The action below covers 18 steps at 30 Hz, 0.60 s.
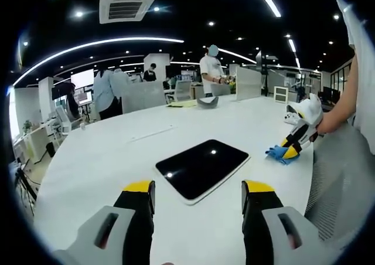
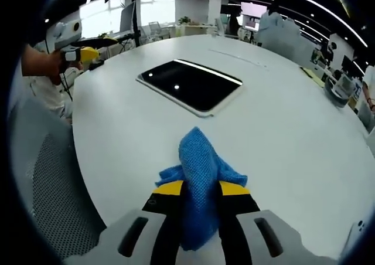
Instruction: Wipe the mirror surface with the cleaning cloth until all visible marks leave the cleaned area.
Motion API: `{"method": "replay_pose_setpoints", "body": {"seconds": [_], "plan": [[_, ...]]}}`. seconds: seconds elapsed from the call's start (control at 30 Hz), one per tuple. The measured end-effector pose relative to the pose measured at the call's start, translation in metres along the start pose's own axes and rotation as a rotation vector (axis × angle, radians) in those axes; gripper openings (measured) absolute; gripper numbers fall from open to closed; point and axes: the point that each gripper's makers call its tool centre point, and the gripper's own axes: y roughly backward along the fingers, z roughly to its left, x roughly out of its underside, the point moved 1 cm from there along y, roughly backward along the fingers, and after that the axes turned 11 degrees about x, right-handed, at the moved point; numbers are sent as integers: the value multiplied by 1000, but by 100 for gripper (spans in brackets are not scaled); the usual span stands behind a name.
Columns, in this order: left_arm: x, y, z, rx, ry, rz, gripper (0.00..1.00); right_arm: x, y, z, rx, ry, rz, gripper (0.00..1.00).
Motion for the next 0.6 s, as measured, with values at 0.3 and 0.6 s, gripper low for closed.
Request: {"method": "replay_pose_setpoints", "body": {"seconds": [0.3, 0.6], "plan": [[2, 1, 0, -1, 4, 2, 59, 0, 1, 5, -46, -14, -25, 27], [0, -2, -1, 6, 6, -5, 60, 1, 1, 5, -37, 10, -37, 41]]}}
